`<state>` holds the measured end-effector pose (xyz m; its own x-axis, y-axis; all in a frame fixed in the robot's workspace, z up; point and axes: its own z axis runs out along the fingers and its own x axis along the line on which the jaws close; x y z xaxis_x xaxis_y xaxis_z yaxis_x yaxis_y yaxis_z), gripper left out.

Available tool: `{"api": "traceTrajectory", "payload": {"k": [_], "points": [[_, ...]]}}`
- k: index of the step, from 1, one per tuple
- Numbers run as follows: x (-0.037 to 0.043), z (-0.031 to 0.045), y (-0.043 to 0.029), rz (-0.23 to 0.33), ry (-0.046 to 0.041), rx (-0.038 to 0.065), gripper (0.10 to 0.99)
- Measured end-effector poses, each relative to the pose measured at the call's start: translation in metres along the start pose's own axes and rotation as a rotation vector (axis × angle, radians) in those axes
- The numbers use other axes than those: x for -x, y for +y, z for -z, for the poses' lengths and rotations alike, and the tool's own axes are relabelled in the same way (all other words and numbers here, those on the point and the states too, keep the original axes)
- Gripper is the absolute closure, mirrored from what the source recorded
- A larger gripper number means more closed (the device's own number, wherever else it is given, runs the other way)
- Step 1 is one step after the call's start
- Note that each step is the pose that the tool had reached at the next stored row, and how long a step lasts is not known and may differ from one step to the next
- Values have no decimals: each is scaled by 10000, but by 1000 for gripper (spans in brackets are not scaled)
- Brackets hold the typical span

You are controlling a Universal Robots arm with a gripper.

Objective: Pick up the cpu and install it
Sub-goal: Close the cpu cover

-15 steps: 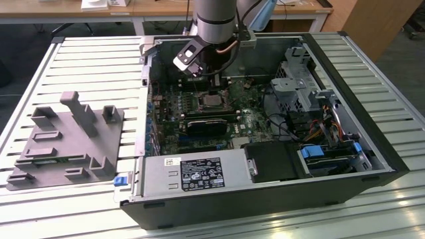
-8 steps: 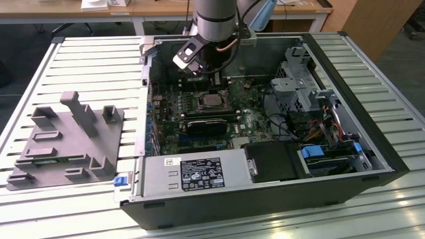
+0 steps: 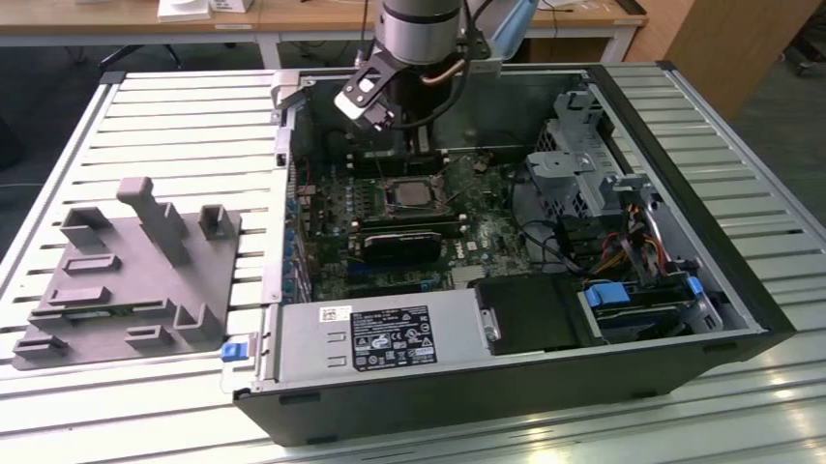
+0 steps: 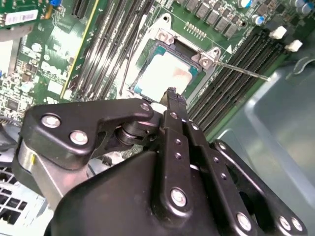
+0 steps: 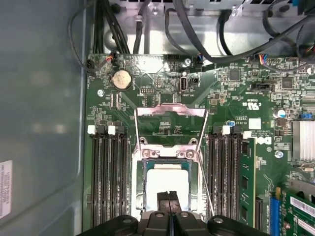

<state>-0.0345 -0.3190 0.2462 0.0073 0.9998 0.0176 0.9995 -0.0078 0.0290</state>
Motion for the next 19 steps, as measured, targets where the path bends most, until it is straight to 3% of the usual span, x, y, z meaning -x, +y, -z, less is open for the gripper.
{"api": "traceTrajectory", "payload": {"k": [10,17,18,19], "points": [[-4,250,7,0,21,-7,980],[107,260,9,-1,20,-11,980],[119,258,19,-1,21,-16,980],[119,252,87,-3,22,-34,980]]}}
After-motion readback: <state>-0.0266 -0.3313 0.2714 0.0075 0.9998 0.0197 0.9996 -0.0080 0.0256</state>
